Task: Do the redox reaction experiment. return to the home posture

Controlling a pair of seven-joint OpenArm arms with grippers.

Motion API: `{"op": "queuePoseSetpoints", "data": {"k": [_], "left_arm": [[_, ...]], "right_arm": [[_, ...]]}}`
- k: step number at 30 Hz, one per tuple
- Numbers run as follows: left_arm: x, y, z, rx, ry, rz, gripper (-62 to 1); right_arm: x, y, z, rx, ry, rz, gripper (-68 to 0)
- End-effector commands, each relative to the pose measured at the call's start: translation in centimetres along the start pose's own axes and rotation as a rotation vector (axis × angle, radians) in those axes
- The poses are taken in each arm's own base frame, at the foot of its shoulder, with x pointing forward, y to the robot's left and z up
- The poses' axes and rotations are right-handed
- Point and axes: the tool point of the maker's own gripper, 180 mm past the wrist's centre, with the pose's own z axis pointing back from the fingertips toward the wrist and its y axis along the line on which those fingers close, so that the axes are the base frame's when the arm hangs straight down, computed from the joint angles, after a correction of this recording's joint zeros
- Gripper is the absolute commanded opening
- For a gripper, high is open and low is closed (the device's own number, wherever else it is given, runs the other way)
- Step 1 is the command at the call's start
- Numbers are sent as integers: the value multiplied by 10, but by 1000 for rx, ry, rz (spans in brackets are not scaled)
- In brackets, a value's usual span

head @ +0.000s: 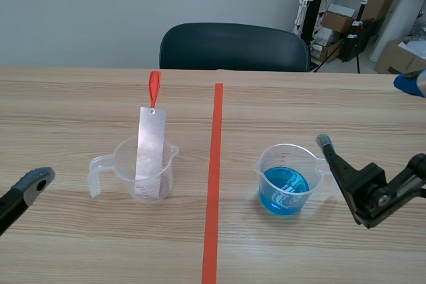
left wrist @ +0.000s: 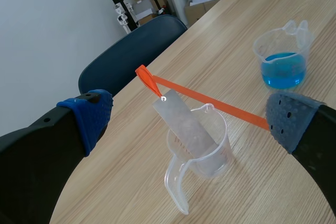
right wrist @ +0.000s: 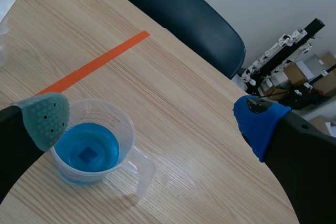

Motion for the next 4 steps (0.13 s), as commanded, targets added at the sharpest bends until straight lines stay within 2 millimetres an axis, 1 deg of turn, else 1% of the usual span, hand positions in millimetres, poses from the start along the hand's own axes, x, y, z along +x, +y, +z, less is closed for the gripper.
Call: {"op": "queuePoseSetpoints", "data": {"k": [1,4], "left_arm": [[6,1,-2,10,-26,5,6],[6,1,-2,10,-26,5,6]], "right_arm": [[10,-6,-1,-14,-31,11,4],[10,-6,-1,-14,-31,11,4]]}}
